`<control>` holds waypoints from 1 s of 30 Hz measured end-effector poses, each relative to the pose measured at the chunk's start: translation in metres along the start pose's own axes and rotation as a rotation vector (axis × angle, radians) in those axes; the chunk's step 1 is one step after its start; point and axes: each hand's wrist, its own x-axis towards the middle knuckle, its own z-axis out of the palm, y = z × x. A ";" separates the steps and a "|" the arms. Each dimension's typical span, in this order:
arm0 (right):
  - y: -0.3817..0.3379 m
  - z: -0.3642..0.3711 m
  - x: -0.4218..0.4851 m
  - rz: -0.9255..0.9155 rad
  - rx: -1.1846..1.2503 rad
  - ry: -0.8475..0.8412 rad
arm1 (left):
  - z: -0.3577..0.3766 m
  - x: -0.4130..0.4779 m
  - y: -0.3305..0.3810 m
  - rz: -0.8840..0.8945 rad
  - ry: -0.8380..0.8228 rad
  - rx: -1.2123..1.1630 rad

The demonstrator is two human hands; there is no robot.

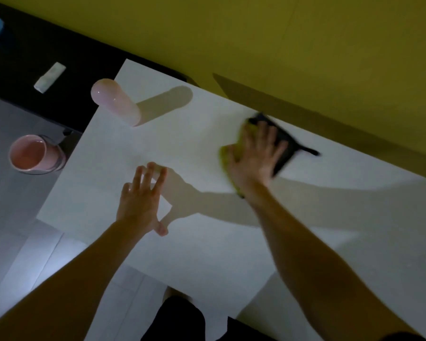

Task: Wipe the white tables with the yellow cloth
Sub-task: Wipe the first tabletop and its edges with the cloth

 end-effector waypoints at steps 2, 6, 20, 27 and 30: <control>-0.073 0.012 -0.016 -0.278 0.014 -0.083 | -0.002 0.001 0.002 -0.009 -0.006 -0.006; -0.099 0.016 -0.020 -0.460 0.051 -0.191 | -0.001 0.001 0.001 -0.022 -0.023 -0.012; 0.061 -0.005 -0.018 -0.055 -0.011 -0.018 | 0.007 0.003 -0.007 0.035 0.048 -0.005; 0.066 -0.002 -0.028 -0.329 0.060 -0.077 | -0.010 -0.008 0.031 0.272 0.083 0.204; 0.157 -0.018 -0.035 -0.020 0.035 -0.035 | -0.016 0.001 0.043 0.363 0.088 0.246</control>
